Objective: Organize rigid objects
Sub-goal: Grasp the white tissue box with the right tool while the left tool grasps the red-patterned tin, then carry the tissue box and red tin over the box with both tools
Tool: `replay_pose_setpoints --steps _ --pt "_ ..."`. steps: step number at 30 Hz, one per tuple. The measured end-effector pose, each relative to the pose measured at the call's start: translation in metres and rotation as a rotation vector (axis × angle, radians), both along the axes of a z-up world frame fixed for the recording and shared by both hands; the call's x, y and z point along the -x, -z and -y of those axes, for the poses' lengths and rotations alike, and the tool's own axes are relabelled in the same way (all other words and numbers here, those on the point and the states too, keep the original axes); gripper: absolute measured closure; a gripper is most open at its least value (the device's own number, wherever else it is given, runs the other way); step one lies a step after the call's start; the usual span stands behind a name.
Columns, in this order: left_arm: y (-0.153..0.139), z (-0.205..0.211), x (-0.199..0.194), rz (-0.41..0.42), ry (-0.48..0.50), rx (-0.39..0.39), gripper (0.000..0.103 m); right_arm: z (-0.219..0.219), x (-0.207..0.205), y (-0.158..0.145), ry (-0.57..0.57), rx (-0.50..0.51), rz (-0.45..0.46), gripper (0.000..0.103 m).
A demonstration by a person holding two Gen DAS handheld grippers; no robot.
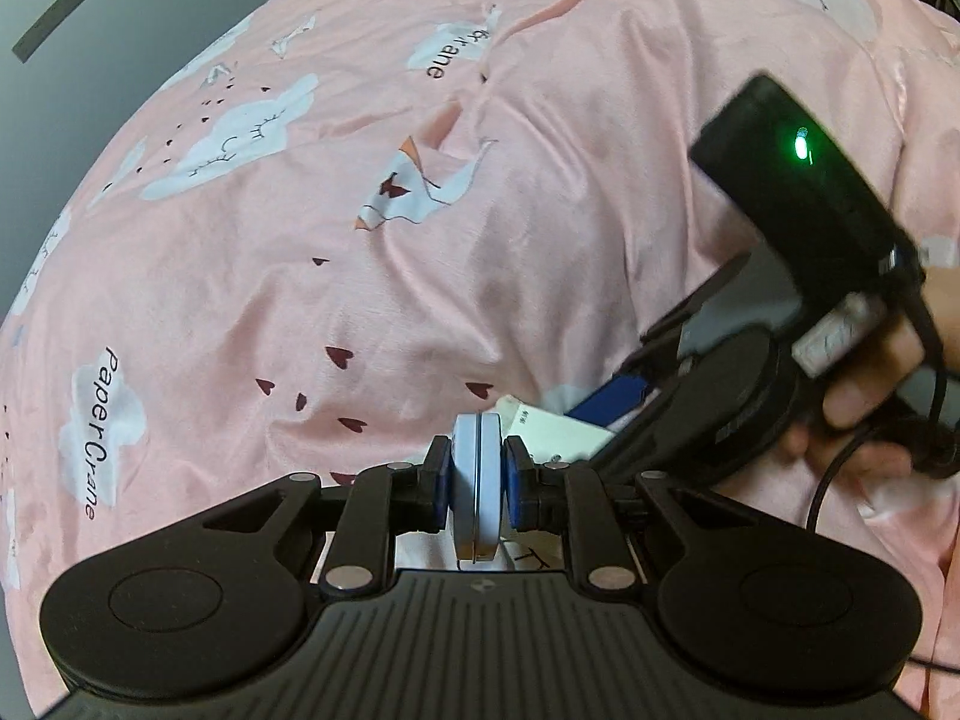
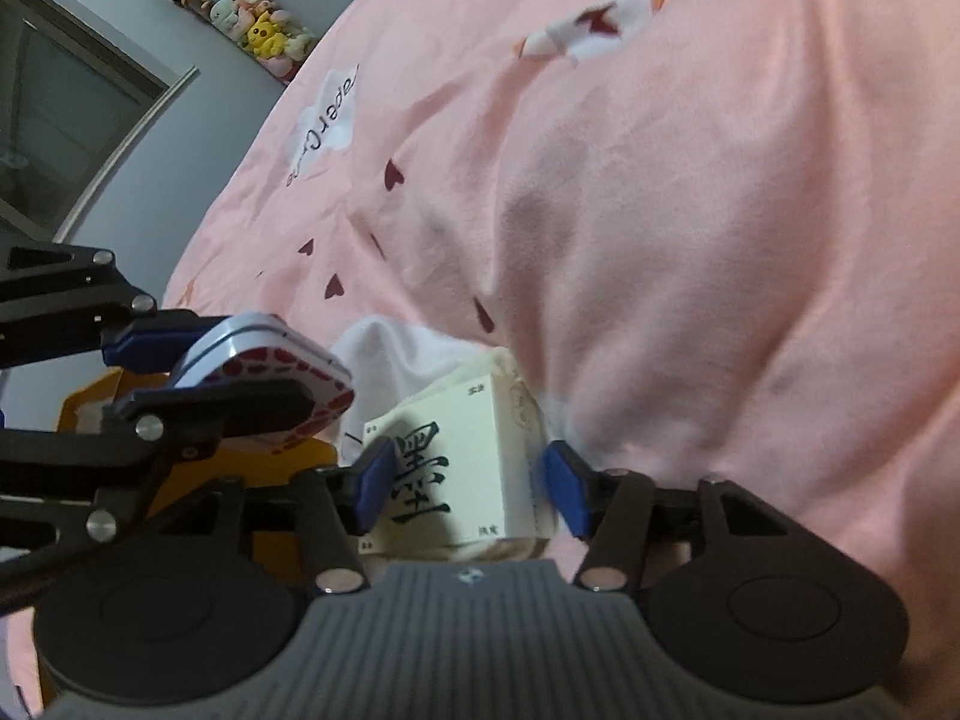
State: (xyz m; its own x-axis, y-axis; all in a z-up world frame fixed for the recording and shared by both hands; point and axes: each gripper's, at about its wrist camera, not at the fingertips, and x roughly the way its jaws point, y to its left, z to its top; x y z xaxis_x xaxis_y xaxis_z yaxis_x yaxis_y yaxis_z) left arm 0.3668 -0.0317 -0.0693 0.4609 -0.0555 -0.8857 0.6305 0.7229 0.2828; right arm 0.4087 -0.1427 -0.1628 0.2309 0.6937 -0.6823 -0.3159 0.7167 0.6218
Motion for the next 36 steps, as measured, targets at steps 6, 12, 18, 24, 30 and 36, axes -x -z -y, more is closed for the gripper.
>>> replay_pose_setpoints --steps 6,12,18,24,30,36 --pt "-0.009 -0.005 0.004 0.025 -0.031 0.047 0.083 -0.003 0.009 -0.01 0.029 0.013 0.048 0.063" --pt "-0.029 -0.012 0.016 0.043 -0.051 0.121 0.083 0.0 0.033 -0.03 0.005 0.003 0.119 0.074" --pt "-0.06 -0.026 0.044 0.077 -0.055 0.181 0.083 0.008 0.061 -0.059 0.028 0.007 0.186 0.077" --pt "-0.093 -0.05 0.079 0.126 -0.071 0.196 0.083 0.016 0.088 -0.102 0.063 0.034 0.273 0.077" --pt "-0.108 -0.092 0.115 0.151 -0.123 0.145 0.083 0.004 0.116 -0.173 0.04 -0.008 0.421 0.077" --pt "-0.087 -0.13 0.14 0.117 -0.168 0.087 0.083 -0.056 0.128 -0.199 -0.085 -0.073 0.4 0.077"
